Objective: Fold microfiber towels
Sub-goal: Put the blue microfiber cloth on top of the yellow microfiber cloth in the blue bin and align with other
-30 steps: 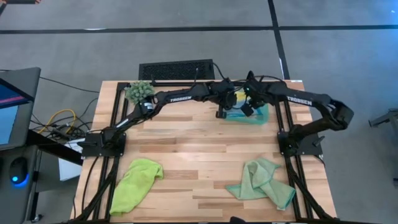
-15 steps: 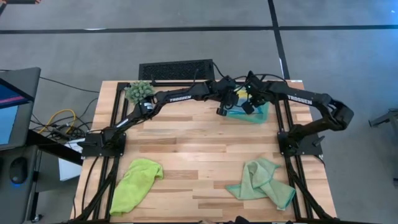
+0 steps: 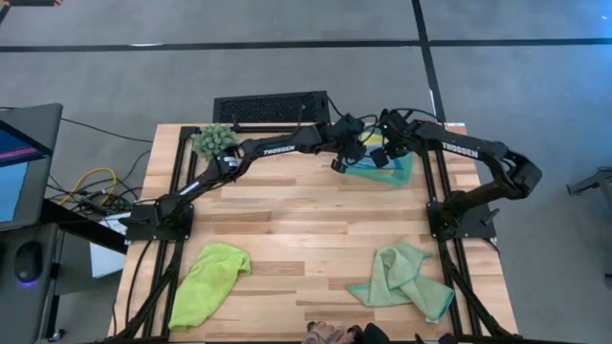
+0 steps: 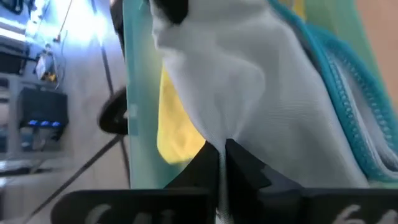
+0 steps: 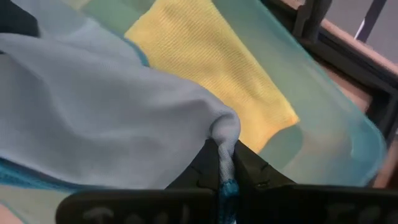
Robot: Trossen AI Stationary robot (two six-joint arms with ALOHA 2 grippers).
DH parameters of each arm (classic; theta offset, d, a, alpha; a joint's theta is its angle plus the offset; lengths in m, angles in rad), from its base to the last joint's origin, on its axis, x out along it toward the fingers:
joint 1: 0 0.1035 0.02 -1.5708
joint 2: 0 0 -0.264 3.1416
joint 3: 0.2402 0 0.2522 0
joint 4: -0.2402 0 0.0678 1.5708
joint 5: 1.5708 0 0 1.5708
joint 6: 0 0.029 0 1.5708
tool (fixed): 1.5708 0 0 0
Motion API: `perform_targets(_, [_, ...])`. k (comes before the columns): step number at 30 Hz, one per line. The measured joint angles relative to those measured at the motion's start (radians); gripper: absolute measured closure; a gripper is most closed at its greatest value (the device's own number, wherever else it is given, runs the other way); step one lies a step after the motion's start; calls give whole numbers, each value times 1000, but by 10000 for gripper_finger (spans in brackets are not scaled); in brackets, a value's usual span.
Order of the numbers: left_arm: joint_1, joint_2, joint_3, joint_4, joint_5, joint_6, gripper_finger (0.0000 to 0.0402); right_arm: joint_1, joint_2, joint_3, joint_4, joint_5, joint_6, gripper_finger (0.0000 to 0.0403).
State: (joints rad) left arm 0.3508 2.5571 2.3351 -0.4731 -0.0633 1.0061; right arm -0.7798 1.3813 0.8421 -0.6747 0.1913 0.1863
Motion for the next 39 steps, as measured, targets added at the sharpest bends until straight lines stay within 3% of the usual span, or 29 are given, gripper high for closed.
perform_targets(5, [-1,-1,-22,64,-37,2,350,-9,39,0,37,-1,29,373])
perform_targets(11, [-1,-1,-22,59,-240,-56,262,-15,71,0,46,3,74,372])
perform_targets(13, [1,-7,-22,42,-245,-90,238,-13,70,0,53,14,77,373])
perform_targets(19, [31,-57,-22,-44,-141,-197,201,-24,46,0,65,16,103,373])
perform_targets(29, [136,-129,-22,-284,157,-397,220,-94,17,0,63,9,105,373])
perform_targets(34, [182,-132,-33,-340,512,-414,238,-140,9,0,41,-68,62,372])
perform_targets(36, [179,-125,-61,-307,603,-373,246,-152,13,0,21,-83,52,372])
perform_targets(39, [163,-118,-161,-199,550,-313,263,-148,14,-4,10,-84,52,372])
